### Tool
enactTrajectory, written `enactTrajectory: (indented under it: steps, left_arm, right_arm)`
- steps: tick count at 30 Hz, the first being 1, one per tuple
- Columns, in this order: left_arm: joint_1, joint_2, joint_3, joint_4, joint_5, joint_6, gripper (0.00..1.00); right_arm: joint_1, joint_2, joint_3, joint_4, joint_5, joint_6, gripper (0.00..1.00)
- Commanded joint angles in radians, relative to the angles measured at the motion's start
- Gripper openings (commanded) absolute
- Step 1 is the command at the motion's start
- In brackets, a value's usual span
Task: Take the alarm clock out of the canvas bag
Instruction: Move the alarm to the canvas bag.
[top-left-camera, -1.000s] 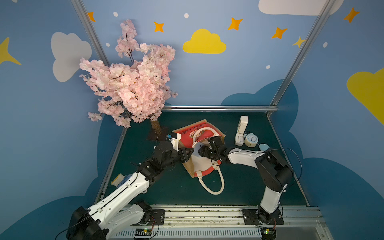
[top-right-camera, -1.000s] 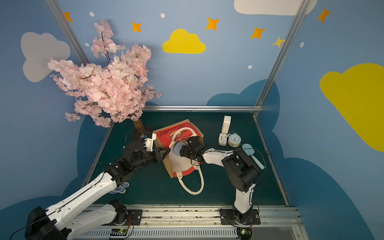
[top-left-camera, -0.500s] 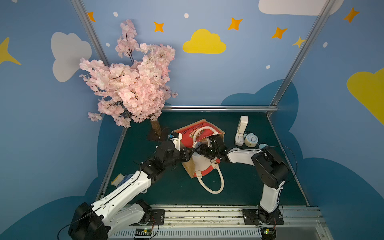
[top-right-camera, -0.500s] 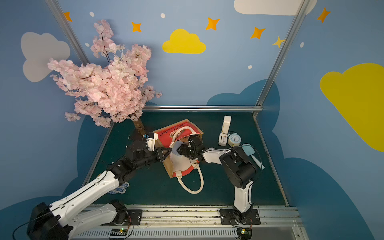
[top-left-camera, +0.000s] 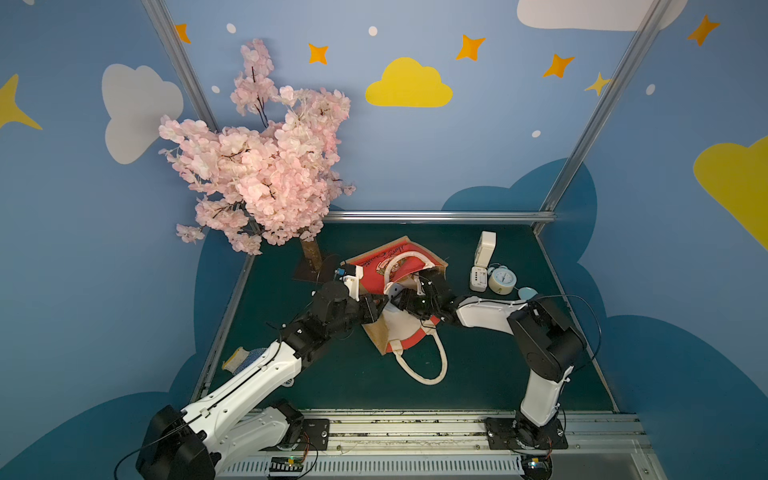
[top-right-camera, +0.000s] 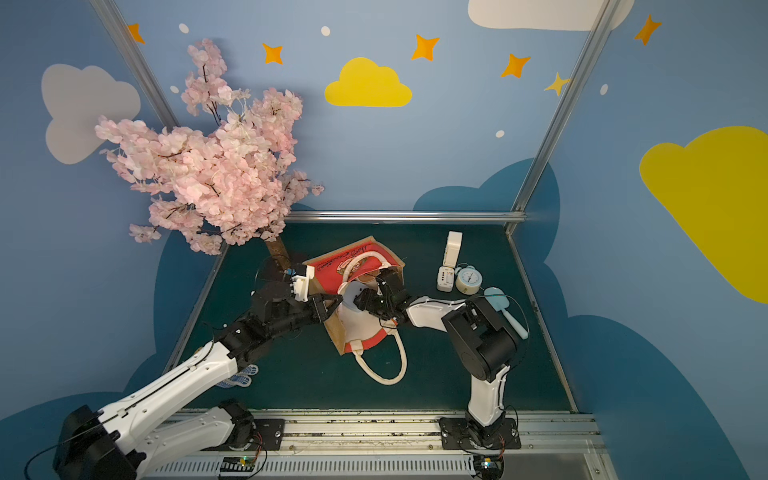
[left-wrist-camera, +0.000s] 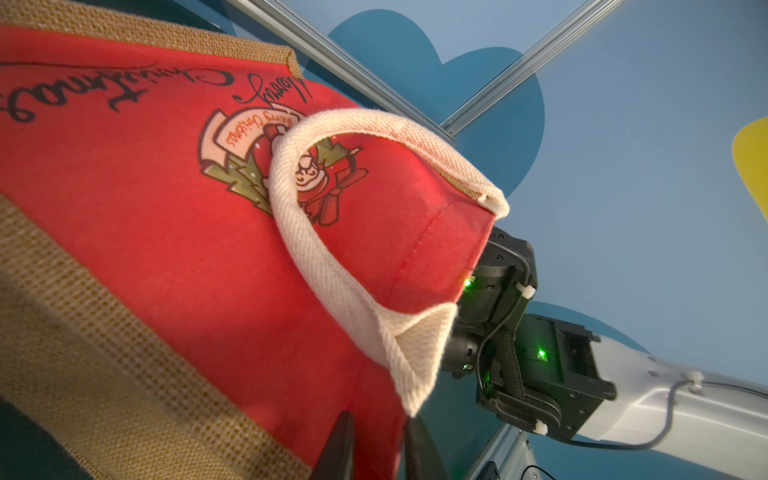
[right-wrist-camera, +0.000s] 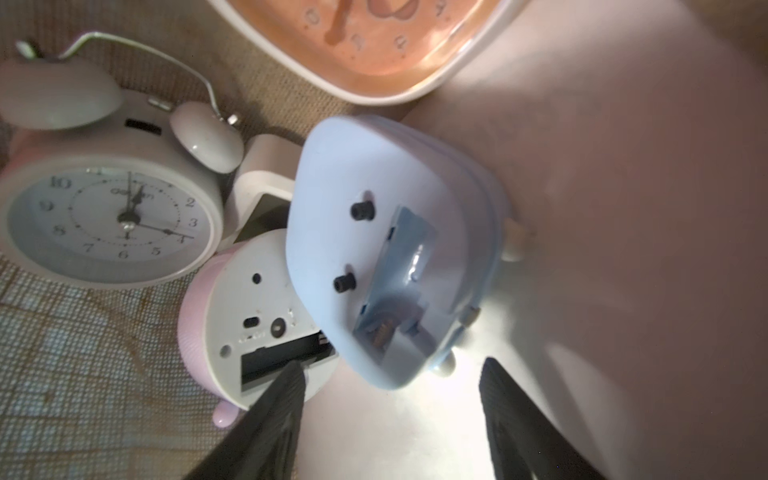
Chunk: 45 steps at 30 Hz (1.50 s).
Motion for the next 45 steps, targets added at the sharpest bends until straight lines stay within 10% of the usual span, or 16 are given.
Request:
enactTrajectory:
  steps: [1, 26, 45]
  left_arm:
    - [-0.001, -0.020, -0.006, -0.016, -0.021, 0.016, 0.23]
    - [-0.001, -0.009, -0.002, -0.010, -0.019, 0.024, 0.24]
    - [0.002, -0.028, -0.005, -0.023, -0.044, 0.033, 0.24]
  right_arm:
    - [-0.008, -0.011, -0.011, -0.074, 0.056, 0.051, 0.66]
    - [-0.036, 0.100, 0.121, -0.142, 0.035, 0.090, 0.52]
    - [-0.028, 0.012, 0.037, -0.175, 0.053, 0.102, 0.17]
